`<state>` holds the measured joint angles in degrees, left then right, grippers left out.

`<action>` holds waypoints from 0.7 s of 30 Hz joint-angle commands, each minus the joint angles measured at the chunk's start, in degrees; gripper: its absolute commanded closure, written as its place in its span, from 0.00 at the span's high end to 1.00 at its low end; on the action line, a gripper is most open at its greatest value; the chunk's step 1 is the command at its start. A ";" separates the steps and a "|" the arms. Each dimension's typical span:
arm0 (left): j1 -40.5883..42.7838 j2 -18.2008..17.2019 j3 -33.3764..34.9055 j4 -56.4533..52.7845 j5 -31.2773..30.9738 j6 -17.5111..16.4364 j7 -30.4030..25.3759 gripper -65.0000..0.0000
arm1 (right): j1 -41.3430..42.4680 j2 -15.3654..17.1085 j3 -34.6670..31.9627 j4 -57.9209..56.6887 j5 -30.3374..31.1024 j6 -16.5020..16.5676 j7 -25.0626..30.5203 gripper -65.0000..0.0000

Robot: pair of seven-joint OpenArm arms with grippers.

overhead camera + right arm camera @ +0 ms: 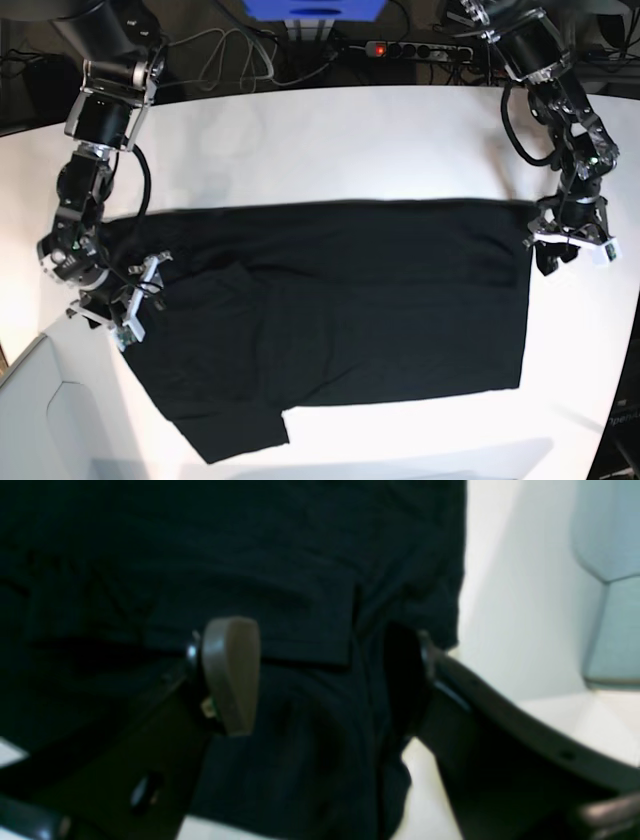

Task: Fold the T-shirt properly
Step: 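Drag the shirt toward the robot with both grippers, flattening it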

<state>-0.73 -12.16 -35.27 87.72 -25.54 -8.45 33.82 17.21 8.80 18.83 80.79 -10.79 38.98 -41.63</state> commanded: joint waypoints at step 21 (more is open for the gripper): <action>0.69 0.78 -3.46 -11.99 -0.44 -0.74 -1.52 0.43 | -12.16 3.55 8.29 11.03 0.81 1.02 1.06 0.59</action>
<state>0.30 -10.46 -38.63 75.00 -25.58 -8.93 32.99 4.08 11.40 26.81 90.89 -10.52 38.98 -41.93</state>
